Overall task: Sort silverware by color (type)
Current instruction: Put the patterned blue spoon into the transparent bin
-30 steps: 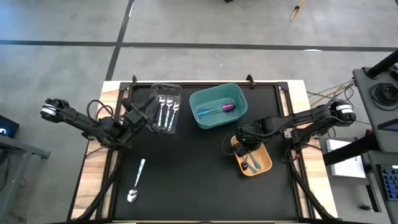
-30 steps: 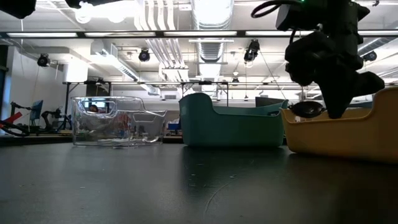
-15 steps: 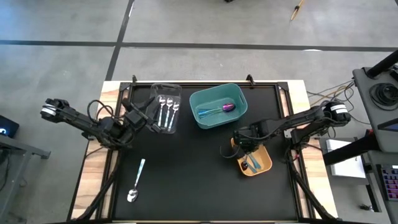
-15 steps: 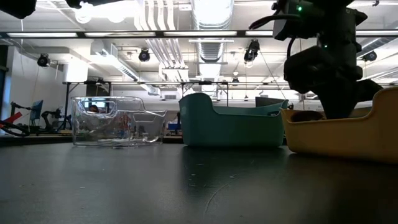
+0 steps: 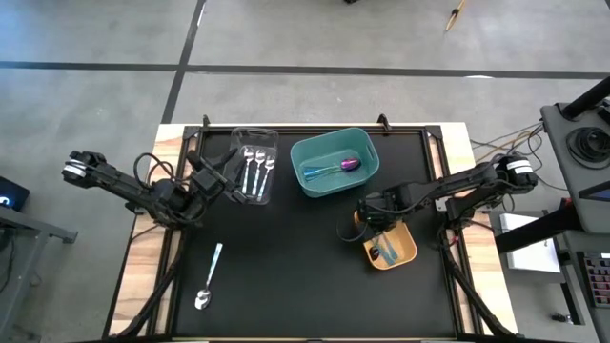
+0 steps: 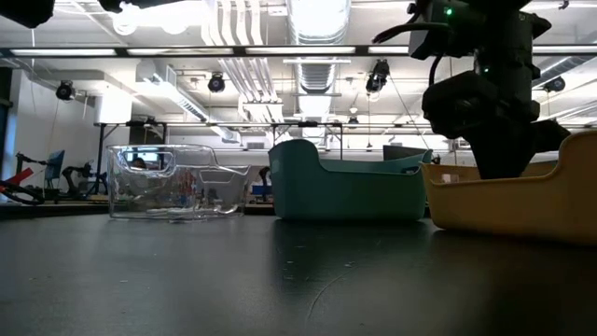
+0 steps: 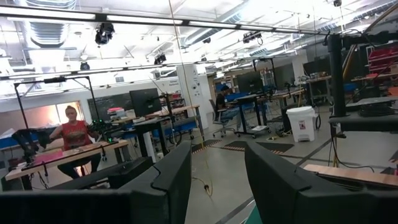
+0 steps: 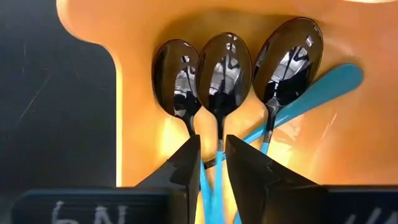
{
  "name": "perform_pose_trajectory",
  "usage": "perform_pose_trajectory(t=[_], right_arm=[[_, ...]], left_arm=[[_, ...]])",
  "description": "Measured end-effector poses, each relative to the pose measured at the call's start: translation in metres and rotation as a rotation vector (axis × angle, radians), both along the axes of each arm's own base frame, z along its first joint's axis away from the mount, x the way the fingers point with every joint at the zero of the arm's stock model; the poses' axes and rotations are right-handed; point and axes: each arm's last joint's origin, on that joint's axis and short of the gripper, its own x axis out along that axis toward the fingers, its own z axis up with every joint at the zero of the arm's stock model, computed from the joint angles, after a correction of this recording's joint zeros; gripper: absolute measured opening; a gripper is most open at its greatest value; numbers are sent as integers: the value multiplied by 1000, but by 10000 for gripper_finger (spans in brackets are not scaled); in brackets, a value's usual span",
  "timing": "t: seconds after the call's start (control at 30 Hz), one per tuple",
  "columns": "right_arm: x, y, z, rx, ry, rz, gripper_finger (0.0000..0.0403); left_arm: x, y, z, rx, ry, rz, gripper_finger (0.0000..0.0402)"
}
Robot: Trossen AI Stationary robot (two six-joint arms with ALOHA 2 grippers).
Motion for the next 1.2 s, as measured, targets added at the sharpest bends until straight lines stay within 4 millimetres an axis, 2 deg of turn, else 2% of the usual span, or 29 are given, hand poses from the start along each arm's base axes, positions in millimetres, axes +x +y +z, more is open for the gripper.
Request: perform_pose_trajectory(t=[0.2,0.37,0.73,1.03,1.2], right_arm=[[-2,0,5,7,-19,2,76],[-3,0,11,11,-37,-2,66],[9,1,37,-1,-119,29,54],[23,-1,67,-141,-251,139,54],[29,-3,77,-258,-309,236,54]], left_arm=[[0,0,0,0,0,0,131],[0,0,0,0,0,0,131],[0,0,0,1,2,-1,131],[1,0,-1,1,3,-1,131],[2,-1,-2,-5,0,-5,131]])
